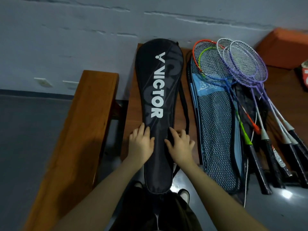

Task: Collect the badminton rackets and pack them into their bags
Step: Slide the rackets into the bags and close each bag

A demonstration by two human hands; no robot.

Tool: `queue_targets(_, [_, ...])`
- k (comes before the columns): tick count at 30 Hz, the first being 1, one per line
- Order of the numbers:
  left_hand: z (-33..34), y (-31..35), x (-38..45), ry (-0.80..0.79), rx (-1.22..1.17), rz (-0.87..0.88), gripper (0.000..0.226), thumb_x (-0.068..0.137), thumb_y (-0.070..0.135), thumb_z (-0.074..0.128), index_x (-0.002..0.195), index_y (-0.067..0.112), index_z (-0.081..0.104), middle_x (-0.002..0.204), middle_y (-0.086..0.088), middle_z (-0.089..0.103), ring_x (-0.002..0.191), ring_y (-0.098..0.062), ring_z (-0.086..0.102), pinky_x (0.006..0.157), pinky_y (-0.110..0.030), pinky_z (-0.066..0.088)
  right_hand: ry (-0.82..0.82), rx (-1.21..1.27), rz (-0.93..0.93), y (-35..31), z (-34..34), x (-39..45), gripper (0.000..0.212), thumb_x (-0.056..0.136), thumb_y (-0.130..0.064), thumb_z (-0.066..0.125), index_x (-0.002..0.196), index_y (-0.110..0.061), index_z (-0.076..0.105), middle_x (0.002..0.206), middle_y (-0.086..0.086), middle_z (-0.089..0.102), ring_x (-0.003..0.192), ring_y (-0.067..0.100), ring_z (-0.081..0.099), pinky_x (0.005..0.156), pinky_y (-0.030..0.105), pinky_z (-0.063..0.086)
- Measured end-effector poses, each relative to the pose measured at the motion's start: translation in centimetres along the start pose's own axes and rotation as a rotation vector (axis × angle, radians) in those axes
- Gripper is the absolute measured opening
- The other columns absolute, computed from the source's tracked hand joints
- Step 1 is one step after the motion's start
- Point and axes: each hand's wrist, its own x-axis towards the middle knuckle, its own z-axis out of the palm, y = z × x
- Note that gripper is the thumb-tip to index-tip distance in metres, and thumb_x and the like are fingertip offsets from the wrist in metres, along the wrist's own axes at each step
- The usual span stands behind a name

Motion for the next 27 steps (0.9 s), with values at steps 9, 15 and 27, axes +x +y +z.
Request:
queue_targets(9, [-0.2,2.5,0.4,0.020,0.091,0.118,0.046,0.084,0.034,0.039,0.110,0.005,0.064,0.121,-0.017,0.061,0.109,-0.031,0.058,0.086,-0.043,0.047,0.050,0.099,-0.109,2.7,-2.5,0.0,0.040,0.091,-0.029,0.055,0.129,-0.018,0.052,0.118,0.007,0.051,0.108,0.026,0.049,0.089,0.039,0.036])
queue_targets(15, [1.0,9.5,2.8,0.036,0.013,0.151,0.042,0.097,0.035,0.036,0.133,0.016,0.045,0.142,-0.004,0.040,0.131,-0.021,0.032,0.104,-0.037,0.019,0.123,0.090,-0.101,9.3,-6.5,1.0,0.032,0.088,-0.024,0.060,0.119,-0.013,0.060,0.104,0.006,0.060,0.091,0.029,0.060,0.081,0.045,0.049])
queue_targets(27, [8.6,19.4,5.4,-0.157,-0.296,-0.179,0.058,0.094,0.030,0.048,0.142,0.006,0.025,0.134,-0.014,0.039,0.119,-0.028,0.045,0.099,-0.037,0.040,0.237,-0.218,-0.060,22.1,-10.0,3.7,0.033,0.077,-0.027,0.072,0.106,-0.012,0.066,0.093,0.010,0.065,0.083,0.035,0.061,0.077,0.048,0.042])
